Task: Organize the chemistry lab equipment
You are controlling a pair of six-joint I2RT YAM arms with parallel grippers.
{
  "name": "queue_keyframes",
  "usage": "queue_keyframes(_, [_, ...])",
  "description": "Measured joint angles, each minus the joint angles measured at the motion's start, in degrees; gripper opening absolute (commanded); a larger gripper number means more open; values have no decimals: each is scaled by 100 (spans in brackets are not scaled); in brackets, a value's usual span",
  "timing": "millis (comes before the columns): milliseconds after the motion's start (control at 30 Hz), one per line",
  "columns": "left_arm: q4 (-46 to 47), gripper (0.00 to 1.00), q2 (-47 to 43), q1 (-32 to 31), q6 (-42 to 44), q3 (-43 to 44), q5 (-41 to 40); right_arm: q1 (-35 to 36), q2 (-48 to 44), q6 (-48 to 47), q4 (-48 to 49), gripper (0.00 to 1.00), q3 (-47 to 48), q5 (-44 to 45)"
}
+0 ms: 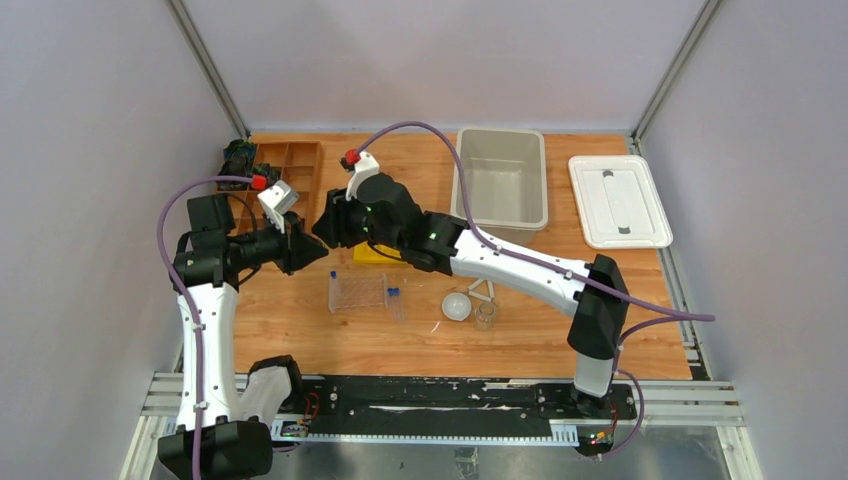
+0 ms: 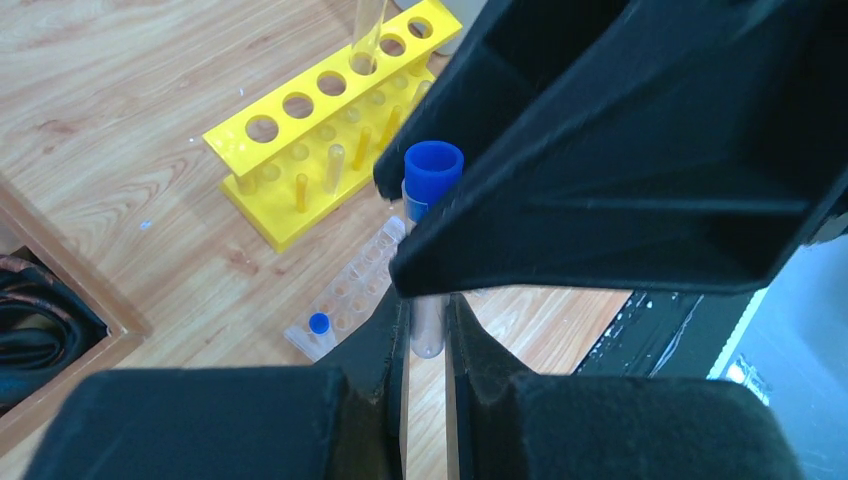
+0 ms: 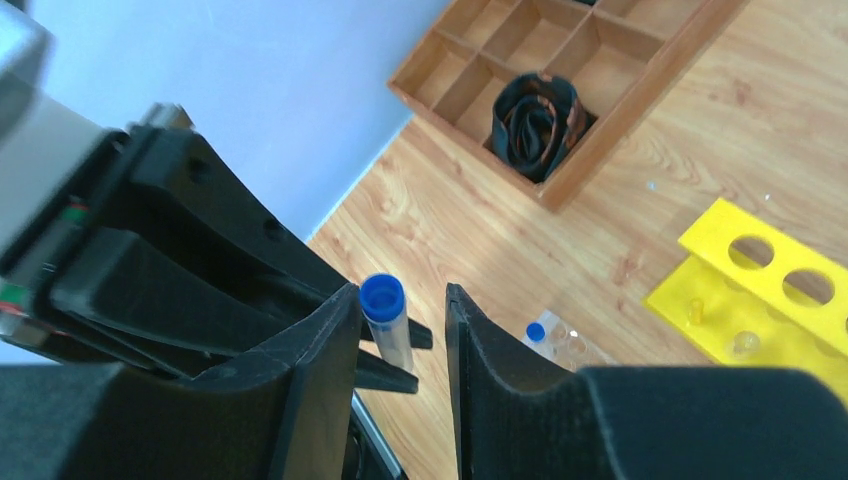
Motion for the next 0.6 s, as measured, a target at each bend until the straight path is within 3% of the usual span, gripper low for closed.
queue_keyframes(233, [-20,0,-24,-33,74,-55,-127,-2,153,-81,-317,30,109,-297])
queue_keyframes(400, [-15,3,-76,-44,149,-96,-181,-11,153,-144,-365,0,166,-378])
queue_keyframes(433, [-20,17,-85,-48,151,-96,-199,-11,153,-177,-367,0,166,-380])
queue_keyframes(533, [-9,80,-81,-61,179,-96,-238,-11,153,-236,-378,0,164,-396])
queue_keyframes(600, [-24,96,-70,-68,203,-94,-321,-11,142,-313,-374,0,131,-365])
